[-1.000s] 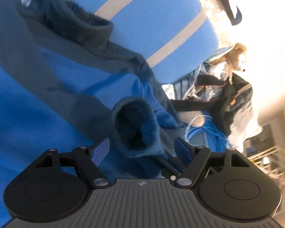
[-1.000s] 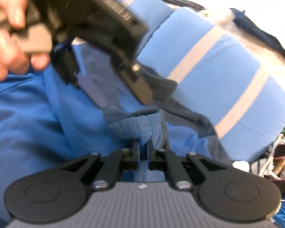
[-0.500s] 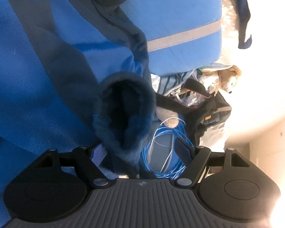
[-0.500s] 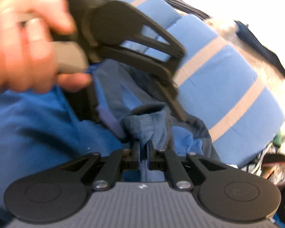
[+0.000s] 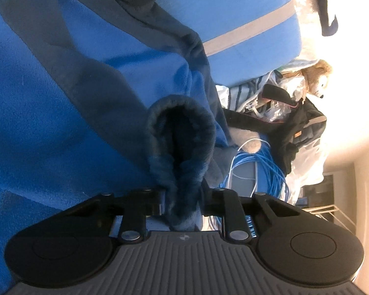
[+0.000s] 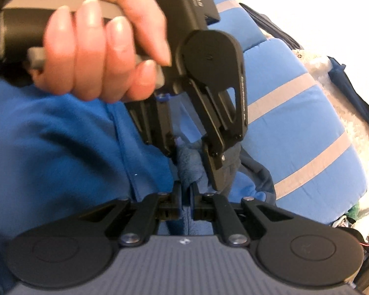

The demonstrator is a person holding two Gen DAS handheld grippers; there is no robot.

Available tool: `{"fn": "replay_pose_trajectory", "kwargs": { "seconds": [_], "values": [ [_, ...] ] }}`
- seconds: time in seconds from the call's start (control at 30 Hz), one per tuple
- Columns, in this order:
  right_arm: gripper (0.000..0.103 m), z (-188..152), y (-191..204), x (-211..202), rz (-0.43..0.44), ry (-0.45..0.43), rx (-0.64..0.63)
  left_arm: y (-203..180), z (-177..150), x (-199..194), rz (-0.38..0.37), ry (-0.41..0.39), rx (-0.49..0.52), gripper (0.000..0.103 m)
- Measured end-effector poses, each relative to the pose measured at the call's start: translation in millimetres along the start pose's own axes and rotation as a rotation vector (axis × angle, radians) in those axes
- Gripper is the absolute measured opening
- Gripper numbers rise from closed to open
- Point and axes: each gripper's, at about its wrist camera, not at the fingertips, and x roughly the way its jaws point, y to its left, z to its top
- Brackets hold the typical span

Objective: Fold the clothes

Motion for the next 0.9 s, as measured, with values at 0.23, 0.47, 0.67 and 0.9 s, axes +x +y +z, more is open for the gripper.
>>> {"fn": "replay_pose_trajectory", "kwargs": {
  "seconds": [0.23, 0.47, 0.67, 0.9],
  "values": [
    [0.006, -2.8, 3.6, -1.8, 0.015, 0.006, -0.002, 1.8, 3.7, 4.5, 0.01, 0.003, 0.013, 0.013],
    [0.034, 0.4, -13.2, 4.3, 0.007, 0.014, 0.141, -14.5, -4.3, 0.0, 0.014, -0.031, 0.103, 0.01],
    [0.039, 8.4, -22.4, 7.9, 0.014, 0.016, 0.225, -19.2, -8.8, -0.7, 0.047, -0.046, 0.159, 0.011],
    [0.011, 11.8, -11.7, 8.8, -0.022, 0.021, 0.154, -13.0, -0.6, -1.2, 0.009, -0.026, 0.071, 0.049]
  ]
}}
